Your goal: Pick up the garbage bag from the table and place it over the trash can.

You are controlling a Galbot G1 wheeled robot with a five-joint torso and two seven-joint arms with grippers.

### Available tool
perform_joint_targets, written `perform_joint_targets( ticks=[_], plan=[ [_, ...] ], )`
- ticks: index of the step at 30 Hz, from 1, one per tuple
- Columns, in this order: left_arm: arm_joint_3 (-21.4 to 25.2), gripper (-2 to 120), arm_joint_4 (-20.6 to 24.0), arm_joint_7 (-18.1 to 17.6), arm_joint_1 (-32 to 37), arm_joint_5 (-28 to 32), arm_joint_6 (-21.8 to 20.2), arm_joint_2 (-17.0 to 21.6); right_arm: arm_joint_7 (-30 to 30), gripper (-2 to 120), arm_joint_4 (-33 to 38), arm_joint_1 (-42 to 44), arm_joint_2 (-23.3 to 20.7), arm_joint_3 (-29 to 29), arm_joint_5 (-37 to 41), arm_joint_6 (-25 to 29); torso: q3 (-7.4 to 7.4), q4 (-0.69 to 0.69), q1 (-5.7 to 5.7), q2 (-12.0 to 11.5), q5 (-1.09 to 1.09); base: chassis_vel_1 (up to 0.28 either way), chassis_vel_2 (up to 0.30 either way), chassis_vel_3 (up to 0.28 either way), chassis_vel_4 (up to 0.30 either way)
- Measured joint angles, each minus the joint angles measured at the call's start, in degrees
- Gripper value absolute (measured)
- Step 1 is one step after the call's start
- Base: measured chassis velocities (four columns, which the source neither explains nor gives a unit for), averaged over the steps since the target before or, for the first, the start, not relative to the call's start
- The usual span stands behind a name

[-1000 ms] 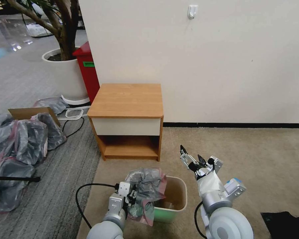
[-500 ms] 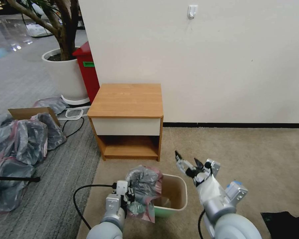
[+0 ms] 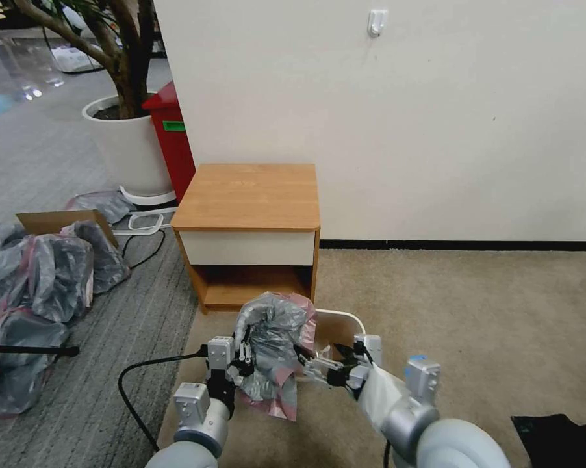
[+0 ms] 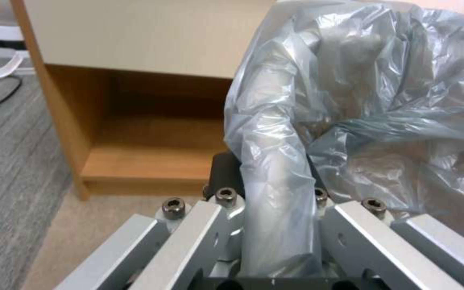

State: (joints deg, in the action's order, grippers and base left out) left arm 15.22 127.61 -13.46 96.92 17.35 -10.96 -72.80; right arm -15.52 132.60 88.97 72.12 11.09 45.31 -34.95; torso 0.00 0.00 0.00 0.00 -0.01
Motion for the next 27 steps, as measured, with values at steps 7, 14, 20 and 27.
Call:
perform_joint_targets(
  ticks=[7,14,20,27],
  plan=[
    [0.3,7,0.0,3.1,1.5,-1.4,4.4,-0.6,-3.8,97,-2.2,-1.4,2.7,-1.2,3.5,2.2,0.00,0.00,0.00,0.0,0.00,0.000,0.000,0.000,0.000],
    [0.6,7,0.5,3.5,2.4,-1.6,4.7,-1.0,-4.4,75,-2.1,-1.2,3.3,-2.2,4.1,3.4,0.00,0.00,0.00,0.0,0.00,0.000,0.000,0.000,0.000],
    [1.0,7,0.6,3.4,2.7,-1.1,4.5,-1.2,-4.1,53,-2.1,-1.4,3.7,-3.0,2.9,4.2,0.00,0.00,0.00,0.0,0.01,0.000,0.000,0.000,0.000],
    [0.5,7,0.3,3.0,2.6,-1.0,4.1,-2.1,-2.1,25,-1.7,-1.2,3.7,-3.8,-0.8,4.1,0.00,0.00,0.00,0.0,0.01,0.000,0.000,0.000,0.000]
  ],
)
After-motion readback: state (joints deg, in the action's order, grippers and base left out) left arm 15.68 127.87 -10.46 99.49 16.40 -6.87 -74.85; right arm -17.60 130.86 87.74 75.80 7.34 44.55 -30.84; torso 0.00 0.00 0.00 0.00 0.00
